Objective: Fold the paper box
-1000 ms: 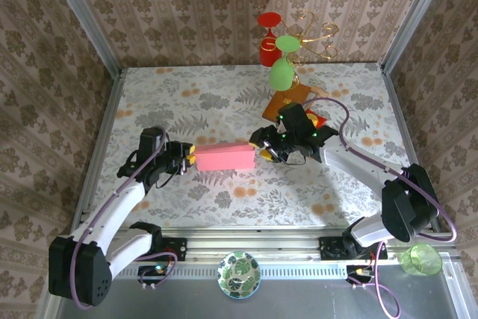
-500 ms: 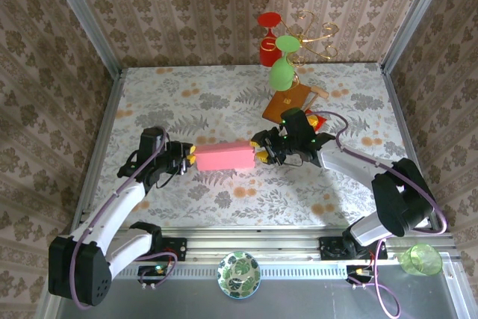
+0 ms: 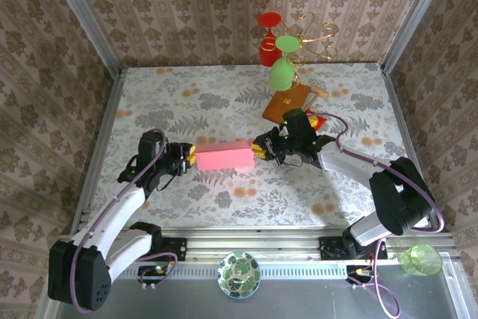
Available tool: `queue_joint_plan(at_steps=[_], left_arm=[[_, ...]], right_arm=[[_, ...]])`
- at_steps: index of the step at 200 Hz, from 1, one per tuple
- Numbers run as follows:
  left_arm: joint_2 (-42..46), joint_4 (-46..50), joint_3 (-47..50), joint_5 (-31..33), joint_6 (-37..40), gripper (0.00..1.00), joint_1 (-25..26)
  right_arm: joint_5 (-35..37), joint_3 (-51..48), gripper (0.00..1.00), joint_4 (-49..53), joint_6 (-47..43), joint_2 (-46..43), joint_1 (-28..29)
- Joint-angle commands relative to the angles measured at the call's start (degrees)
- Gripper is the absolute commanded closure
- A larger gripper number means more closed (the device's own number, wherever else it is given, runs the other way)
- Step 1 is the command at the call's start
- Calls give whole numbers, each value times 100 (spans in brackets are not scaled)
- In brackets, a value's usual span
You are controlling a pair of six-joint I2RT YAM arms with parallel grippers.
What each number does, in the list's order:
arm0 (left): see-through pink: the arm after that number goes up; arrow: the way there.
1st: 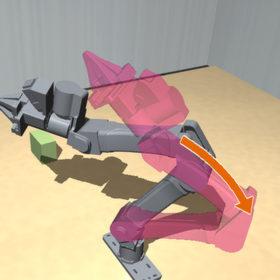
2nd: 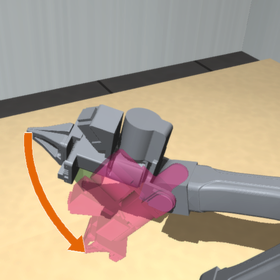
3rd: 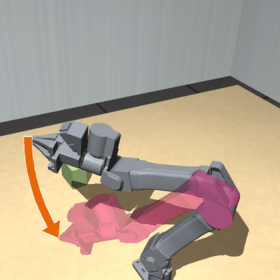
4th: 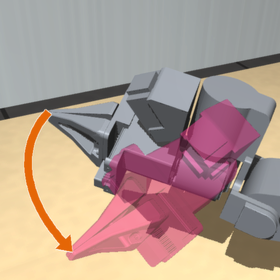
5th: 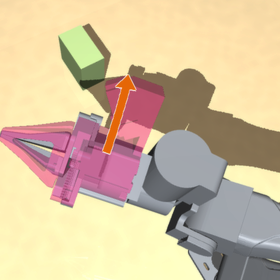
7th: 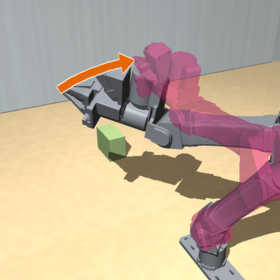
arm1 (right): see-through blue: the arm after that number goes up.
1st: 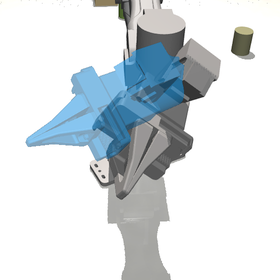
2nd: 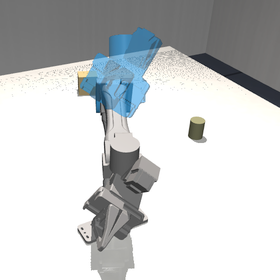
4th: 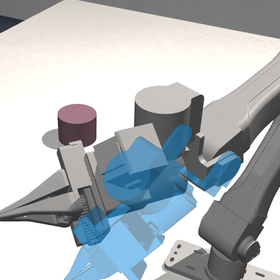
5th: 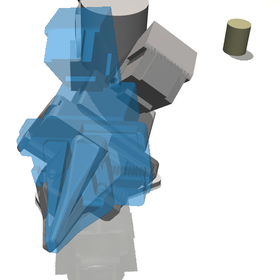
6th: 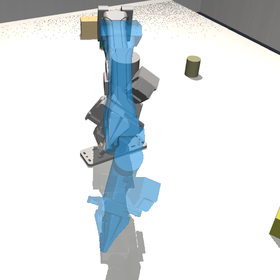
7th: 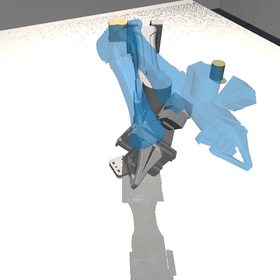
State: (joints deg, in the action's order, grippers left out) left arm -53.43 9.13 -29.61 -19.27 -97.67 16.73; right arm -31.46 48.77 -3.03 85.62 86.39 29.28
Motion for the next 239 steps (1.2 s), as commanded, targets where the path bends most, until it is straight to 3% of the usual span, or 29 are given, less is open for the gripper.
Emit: queue_joint_plan(at_steps=[1, 46, 118, 165, 201, 239], left_arm=[[67, 82, 234, -67, 423, 74, -146], [228, -585, 384, -556, 866, 65, -520], [183, -877, 344, -977, 983, 65, -604], [-148, -1299, 306, -978, 875, 65, -618], [-38, -651, -205, -742, 1348, 63, -669], [-166, -1375, 29, -797, 949, 63, -788]], right_arm=[[191, -237, 80, 664, -63, 293, -52], [189, -167, 81, 750, -94, 343, -62], [202, -116, 81, 786, -101, 369, -55], [184, -98, 82, 794, -117, 379, -57], [202, -20, 82, 865, -153, 370, -62], [192, -15, 82, 891, -193, 404, -78]])
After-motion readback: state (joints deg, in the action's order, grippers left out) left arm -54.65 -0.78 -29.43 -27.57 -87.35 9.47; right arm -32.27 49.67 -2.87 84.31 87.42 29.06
